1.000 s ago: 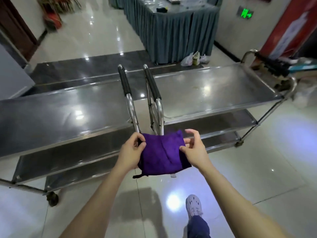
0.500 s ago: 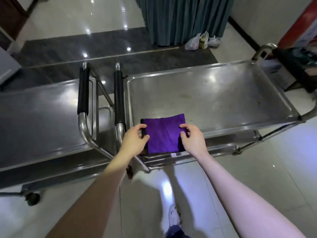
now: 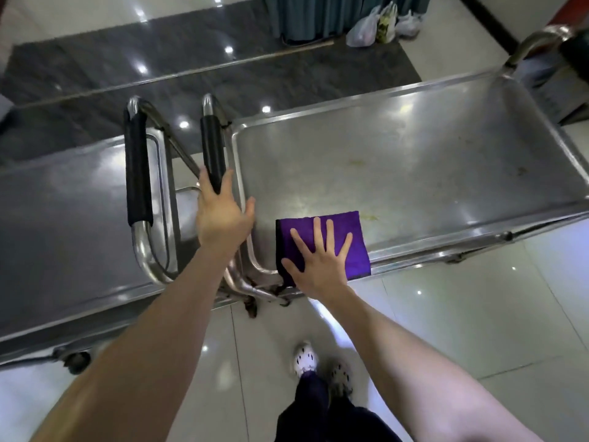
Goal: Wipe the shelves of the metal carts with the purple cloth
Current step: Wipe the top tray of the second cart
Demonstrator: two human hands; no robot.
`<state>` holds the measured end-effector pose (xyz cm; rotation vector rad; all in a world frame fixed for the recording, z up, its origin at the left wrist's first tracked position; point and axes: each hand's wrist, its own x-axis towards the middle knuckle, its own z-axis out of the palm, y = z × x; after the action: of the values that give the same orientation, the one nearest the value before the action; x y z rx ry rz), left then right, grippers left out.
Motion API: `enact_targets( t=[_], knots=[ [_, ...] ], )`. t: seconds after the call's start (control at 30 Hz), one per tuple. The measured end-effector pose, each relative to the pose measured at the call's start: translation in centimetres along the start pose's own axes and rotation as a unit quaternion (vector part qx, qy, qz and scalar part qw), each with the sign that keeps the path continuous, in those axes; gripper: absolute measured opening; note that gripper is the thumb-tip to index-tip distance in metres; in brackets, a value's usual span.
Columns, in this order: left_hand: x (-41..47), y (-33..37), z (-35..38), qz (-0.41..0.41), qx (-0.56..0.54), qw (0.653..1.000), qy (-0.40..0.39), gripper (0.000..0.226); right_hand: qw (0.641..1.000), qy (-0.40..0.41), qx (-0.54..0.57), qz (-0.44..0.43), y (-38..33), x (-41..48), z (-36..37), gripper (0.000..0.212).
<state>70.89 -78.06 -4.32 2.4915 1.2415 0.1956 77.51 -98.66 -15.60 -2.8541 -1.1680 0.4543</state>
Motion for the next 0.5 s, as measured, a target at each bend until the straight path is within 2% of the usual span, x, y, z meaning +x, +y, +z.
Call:
enact_targets(
  t=[0.17,0.37,0.5],
  knots=[
    [-0.2,0.0,0.8,0.005,0.002,0.999,0.046,0.072,1.0,-0.001,-0.018,-0.003,-1.2,2.2,-0.4,0.08],
    [-0.2,0.5,0.3,-0.016,0.02,0.999,0.035,0.075,0.999,0.021,0.011,-0.049,-1.2,2.5,-0.7,0.083],
    [0.2,0.5,-0.4,-0.021,0.012,1.0,0.02,0.066,0.996,0.014,0.014,-0.084,1.0,2.6,-1.3,0.083]
  ],
)
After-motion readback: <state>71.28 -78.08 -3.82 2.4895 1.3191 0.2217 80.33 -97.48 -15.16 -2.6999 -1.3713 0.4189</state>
